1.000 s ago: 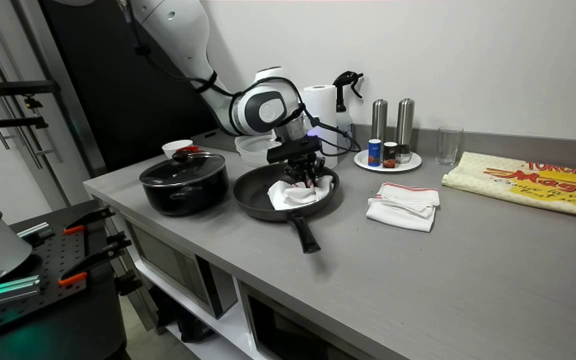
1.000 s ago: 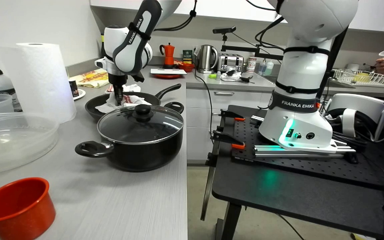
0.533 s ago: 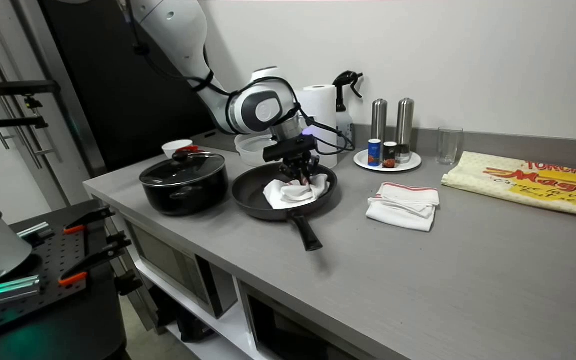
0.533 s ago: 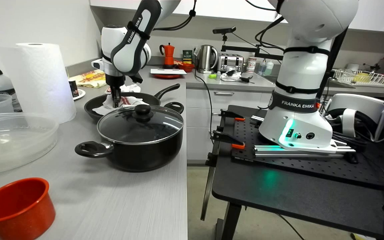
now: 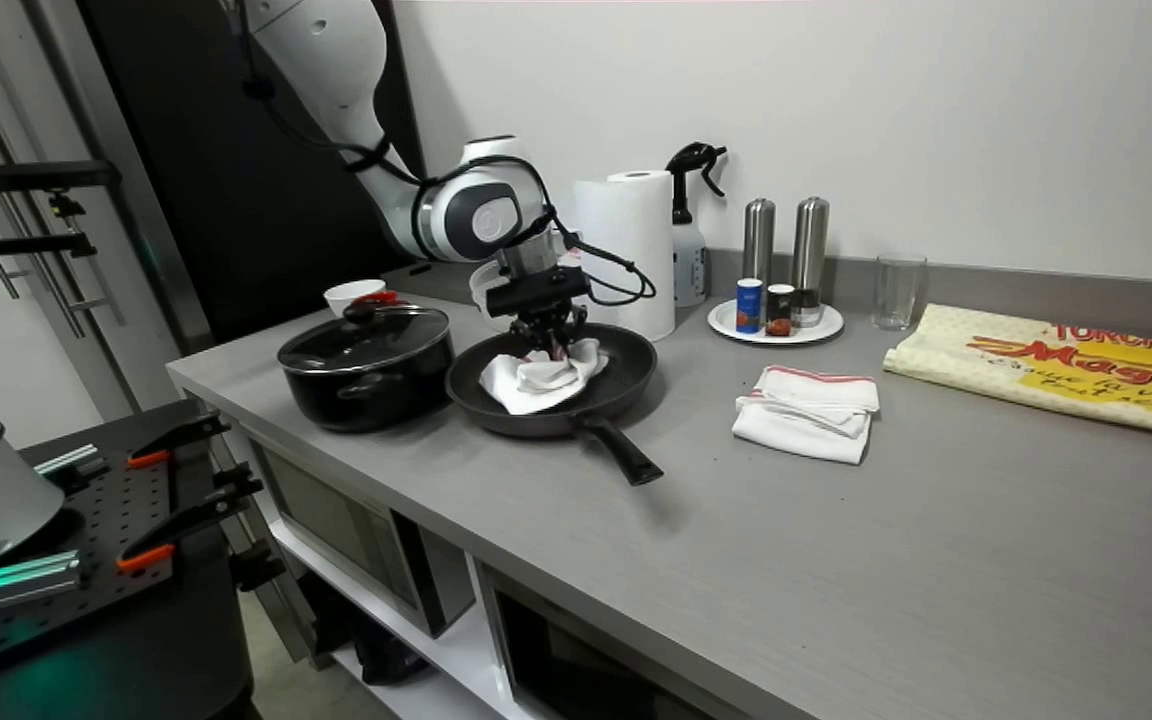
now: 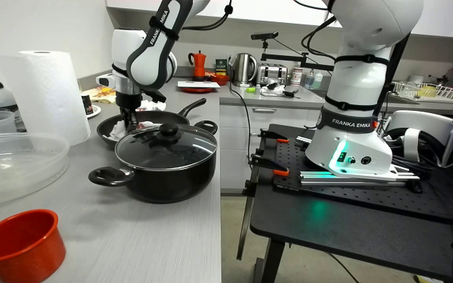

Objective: Use the towel to wipe the pan

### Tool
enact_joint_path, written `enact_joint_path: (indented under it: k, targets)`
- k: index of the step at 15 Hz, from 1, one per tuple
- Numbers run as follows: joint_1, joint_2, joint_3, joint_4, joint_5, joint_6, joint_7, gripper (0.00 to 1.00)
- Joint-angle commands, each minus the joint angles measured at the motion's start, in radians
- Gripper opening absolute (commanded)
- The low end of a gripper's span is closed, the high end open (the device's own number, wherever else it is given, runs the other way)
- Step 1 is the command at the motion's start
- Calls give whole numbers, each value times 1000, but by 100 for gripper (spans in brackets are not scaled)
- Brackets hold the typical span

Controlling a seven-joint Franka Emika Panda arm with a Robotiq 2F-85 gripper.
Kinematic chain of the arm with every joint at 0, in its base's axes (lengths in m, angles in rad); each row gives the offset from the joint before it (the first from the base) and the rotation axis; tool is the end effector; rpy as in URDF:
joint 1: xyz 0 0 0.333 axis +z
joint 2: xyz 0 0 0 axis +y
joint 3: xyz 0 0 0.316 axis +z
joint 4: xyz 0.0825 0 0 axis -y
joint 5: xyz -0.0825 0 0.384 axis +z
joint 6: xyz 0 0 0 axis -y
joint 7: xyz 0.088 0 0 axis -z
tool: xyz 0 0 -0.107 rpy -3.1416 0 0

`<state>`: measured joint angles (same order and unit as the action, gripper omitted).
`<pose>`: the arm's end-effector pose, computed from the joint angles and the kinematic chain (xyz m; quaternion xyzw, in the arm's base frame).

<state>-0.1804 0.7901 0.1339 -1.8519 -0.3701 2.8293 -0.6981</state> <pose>0.6443 -0.0160 0.1145 0.8857 0.4521 0.0842 0.0635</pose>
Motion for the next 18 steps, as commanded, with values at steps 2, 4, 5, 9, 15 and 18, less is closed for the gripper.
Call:
enact_joint_path:
  k: [2,4,5,9,15,18]
  targets:
    - [-37,-27,74,-145,44,-30,-94,2]
    - [-44,-53,83,-192,53,-40,-120,2]
    - [-40,-64,76,-208,55,-43,-120,2]
    - [-3,-91,6,-221,71,-93,-58,2]
    - [36,-97,-102,-194,85,-58,100,2]
    - [59,-83,-161,-176,71,12,215,2]
